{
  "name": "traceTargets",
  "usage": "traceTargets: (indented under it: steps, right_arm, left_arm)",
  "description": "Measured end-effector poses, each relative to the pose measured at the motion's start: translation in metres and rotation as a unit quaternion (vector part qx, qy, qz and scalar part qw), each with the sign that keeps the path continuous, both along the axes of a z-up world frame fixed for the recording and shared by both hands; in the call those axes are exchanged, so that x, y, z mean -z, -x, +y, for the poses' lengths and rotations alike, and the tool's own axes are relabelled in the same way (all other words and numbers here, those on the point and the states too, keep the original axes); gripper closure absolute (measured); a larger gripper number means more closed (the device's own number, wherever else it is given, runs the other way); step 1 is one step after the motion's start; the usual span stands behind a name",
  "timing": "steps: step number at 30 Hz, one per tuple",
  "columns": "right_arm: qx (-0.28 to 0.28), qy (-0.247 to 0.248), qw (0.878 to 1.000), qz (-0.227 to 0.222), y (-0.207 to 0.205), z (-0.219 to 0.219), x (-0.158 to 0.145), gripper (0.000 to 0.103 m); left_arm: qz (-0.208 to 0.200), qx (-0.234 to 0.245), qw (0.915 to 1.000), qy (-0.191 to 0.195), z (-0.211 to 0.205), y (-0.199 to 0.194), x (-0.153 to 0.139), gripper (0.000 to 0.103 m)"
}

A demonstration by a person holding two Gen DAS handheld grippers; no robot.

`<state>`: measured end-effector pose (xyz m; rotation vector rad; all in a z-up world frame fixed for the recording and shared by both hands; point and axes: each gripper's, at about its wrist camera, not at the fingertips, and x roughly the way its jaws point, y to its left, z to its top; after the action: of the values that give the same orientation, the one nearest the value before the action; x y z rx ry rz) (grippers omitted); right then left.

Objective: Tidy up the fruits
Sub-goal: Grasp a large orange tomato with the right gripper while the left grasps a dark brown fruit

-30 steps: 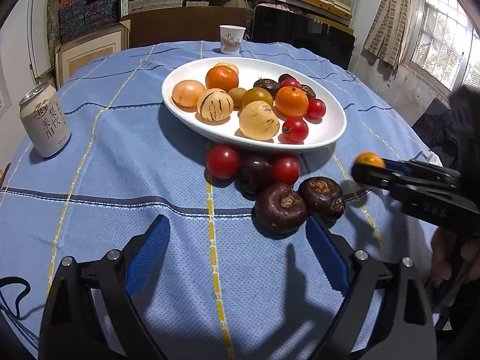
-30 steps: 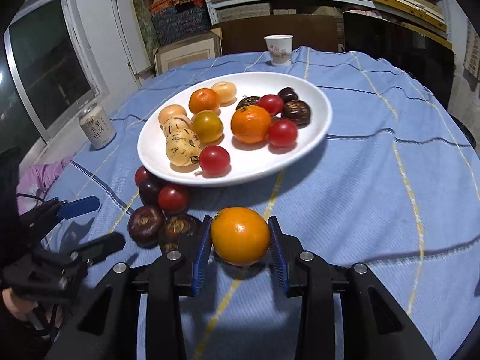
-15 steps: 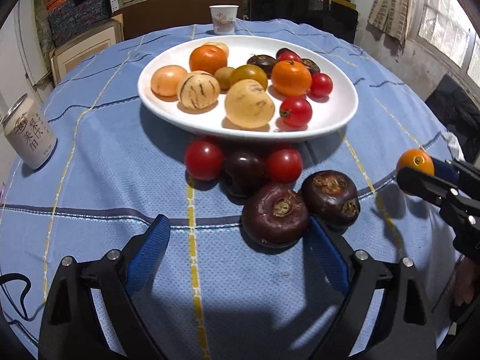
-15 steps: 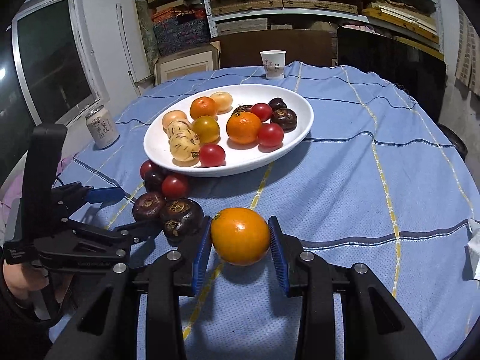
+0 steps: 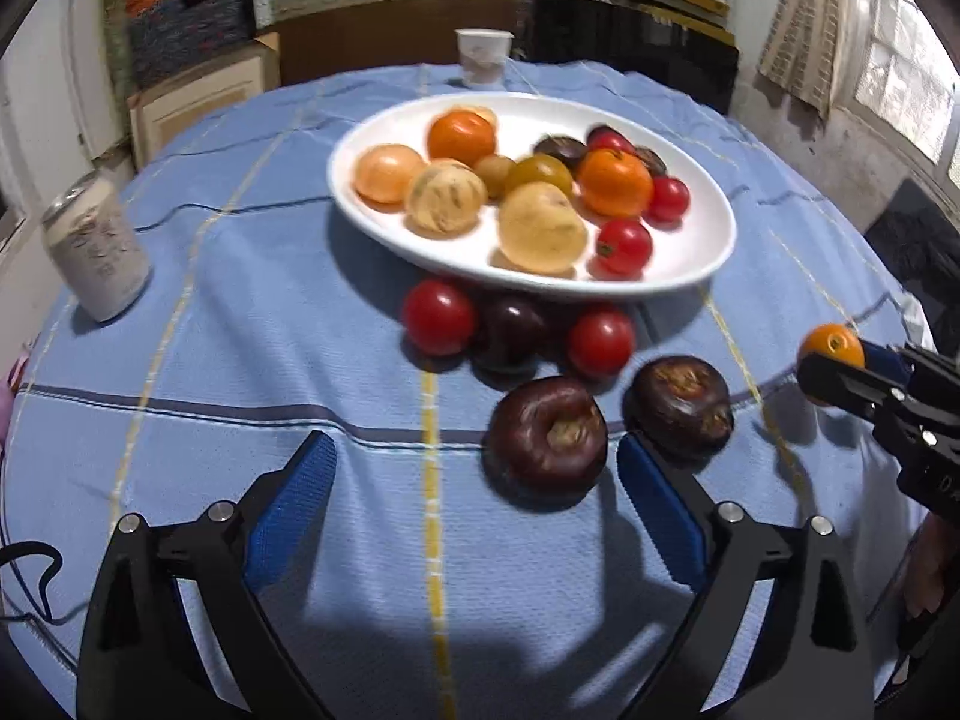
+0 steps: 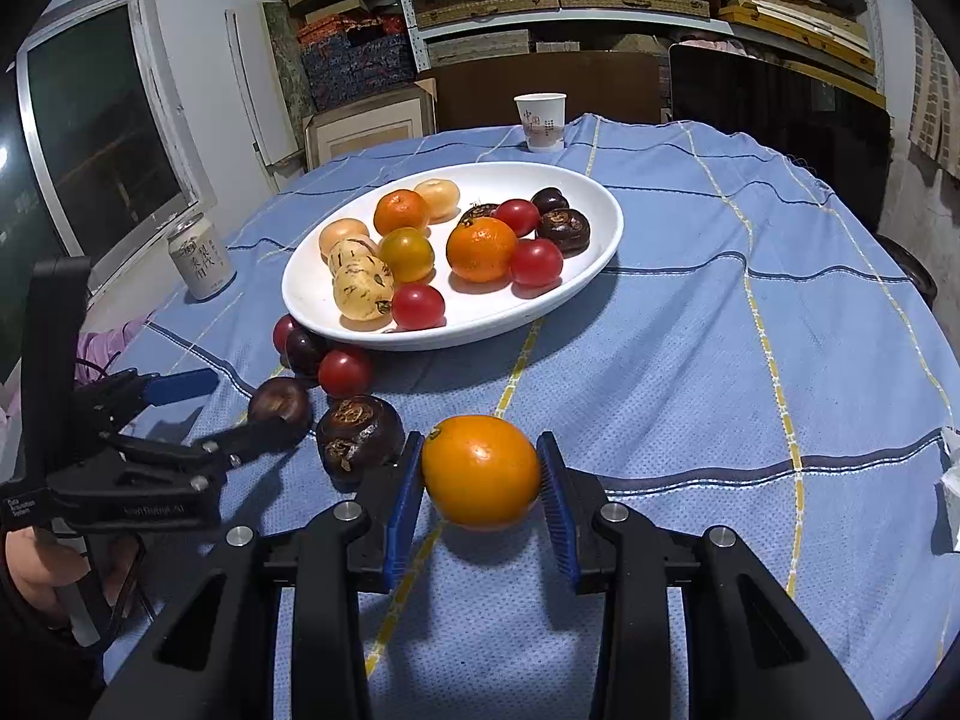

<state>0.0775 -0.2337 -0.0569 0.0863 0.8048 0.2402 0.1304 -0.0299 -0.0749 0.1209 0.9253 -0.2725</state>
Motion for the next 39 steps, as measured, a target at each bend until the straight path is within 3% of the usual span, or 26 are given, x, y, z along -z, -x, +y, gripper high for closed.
traceTargets:
  steps: [4,10,17,25,31,33,39]
  right_arm:
    - [-0.003,0.002,1.0,0.0,0.0,0.001,0.001,0.065]
    - [-0.003,0.0,1.0,0.004,0.0,0.001,0.001,0.065]
    - [-0.001,-0.002,1.0,0.001,0.001,0.0,0.001,0.065]
    - [-0.001,-0.003,1.0,0.001,0.0,0.0,0.001,0.065]
    - [0.0,-0.003,1.0,0.001,0.0,0.0,0.001,0.065]
    - [0.0,-0.005,1.0,0.001,0.0,-0.001,0.001,0.065]
    - [0.003,-0.007,1.0,0.001,0.0,-0.003,0.001,0.065]
  left_arm:
    - [0.019,0.003,0.9998,0.0,-0.006,-0.008,0.007,0.01]
    - [0.012,-0.001,0.9999,0.003,-0.005,-0.008,0.006,0.016]
    - [-0.003,0.014,0.9999,-0.005,-0.01,-0.003,0.004,0.049]
    - [-0.003,0.015,0.9999,-0.002,-0.009,-0.003,0.003,0.05]
    - [-0.001,0.023,0.9997,-0.002,-0.013,-0.001,0.004,0.043]
    - [-0.001,0.02,0.9997,0.012,-0.009,-0.002,0.002,0.055]
    - [0.002,0.027,0.9995,0.015,-0.009,-0.001,0.003,0.056]
